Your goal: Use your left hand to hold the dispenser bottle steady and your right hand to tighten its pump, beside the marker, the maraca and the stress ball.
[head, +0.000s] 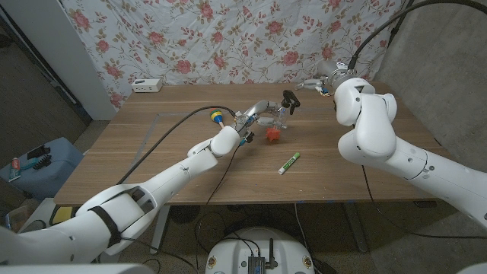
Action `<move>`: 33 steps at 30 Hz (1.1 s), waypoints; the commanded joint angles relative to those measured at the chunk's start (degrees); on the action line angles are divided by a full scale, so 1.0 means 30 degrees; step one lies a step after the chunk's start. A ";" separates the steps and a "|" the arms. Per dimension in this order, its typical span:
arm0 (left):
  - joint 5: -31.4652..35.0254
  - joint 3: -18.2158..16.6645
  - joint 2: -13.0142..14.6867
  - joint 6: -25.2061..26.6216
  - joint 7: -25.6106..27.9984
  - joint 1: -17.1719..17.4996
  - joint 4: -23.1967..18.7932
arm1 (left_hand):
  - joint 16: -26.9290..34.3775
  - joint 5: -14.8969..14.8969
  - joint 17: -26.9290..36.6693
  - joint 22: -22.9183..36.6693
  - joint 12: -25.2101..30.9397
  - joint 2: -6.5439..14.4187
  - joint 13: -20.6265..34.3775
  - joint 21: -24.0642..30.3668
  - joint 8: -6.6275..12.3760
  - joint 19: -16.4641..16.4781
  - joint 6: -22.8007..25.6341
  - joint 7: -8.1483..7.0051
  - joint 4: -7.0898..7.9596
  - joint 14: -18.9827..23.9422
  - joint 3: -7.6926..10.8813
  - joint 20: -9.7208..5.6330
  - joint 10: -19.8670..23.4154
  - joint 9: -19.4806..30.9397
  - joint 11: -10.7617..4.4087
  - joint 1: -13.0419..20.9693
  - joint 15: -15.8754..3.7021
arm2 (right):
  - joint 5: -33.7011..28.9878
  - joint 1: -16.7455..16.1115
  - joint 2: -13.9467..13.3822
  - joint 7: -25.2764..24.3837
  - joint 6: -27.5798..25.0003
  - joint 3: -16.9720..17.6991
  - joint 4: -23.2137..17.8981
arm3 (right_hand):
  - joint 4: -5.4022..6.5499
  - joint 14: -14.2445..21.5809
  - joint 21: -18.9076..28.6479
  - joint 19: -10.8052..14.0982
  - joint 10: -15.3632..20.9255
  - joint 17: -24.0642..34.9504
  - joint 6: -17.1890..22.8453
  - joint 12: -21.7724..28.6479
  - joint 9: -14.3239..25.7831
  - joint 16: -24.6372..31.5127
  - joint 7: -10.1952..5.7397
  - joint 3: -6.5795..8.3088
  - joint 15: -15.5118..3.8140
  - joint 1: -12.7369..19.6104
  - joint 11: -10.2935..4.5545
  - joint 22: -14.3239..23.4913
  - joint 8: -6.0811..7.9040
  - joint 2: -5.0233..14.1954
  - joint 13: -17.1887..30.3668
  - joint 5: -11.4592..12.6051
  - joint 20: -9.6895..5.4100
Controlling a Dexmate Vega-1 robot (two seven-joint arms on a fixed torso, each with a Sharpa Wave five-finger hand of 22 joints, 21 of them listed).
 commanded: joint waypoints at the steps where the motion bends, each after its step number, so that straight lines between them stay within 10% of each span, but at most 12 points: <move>1: -0.1029 -0.0120 -0.0267 -0.0156 -0.1008 -0.0312 0.0534 | 0.0097 0.0129 0.0041 0.0030 0.0035 0.2274 0.0062 0.0002 0.0114 0.0154 0.4397 -0.1023 0.2497 0.1435 0.2631 -0.1758 0.1416 0.0060 -0.1352 -0.0133 -0.2533 | 0.3365 -0.1349 -0.0970 -0.0833 0.3065 0.3093 -0.0104 | -0.0045 -0.0574 -0.0132 -0.0625 -0.0680 0.0000 -0.0660 0.0022 0.0129 -0.0019 -0.0387 0.0334 0.0079 0.0736 -0.0074 0.0064 -0.0060 -0.0149 0.0092 -0.0097 0.0077; 19: -0.1754 -0.0094 -0.0087 0.0755 -0.2407 -0.0631 0.0110 | 0.0052 0.0119 0.0013 0.0031 -0.0011 0.2252 0.0070 0.0005 0.0088 0.0184 0.4419 -0.0979 0.2528 0.1415 0.2619 -0.1780 0.1448 0.0060 -0.1314 -0.0215 -0.2539 | 0.7886 -0.2549 -0.2685 -0.3742 0.7599 0.5747 0.0585 | -0.0073 -0.2363 -0.0015 -0.1285 -0.2478 -0.0014 -0.2220 0.0126 0.0156 -0.0004 -0.2468 0.1049 -0.0556 0.3016 -0.0321 0.0026 -0.0153 -0.0500 0.0095 0.0032 0.0165; 33: -0.2260 0.0036 -0.0388 0.0421 -0.3289 -0.1118 0.0935 | 0.0037 0.0111 0.0028 0.0031 -0.0077 0.2205 0.0081 0.0001 0.0039 0.0192 0.4376 -0.0938 0.2496 0.1368 0.2596 -0.1765 0.1383 0.0060 -0.1290 -0.0211 -0.2555 | 0.8998 -0.2386 -0.3900 -0.4435 0.9748 0.6379 0.1107 | -0.0087 -0.2956 0.0002 -0.1448 -0.3286 -0.0002 -0.2663 0.0114 0.0135 0.0018 -0.2623 0.1305 -0.0683 0.4072 -0.0823 0.0024 -0.0138 -0.0548 0.0098 0.0218 0.0264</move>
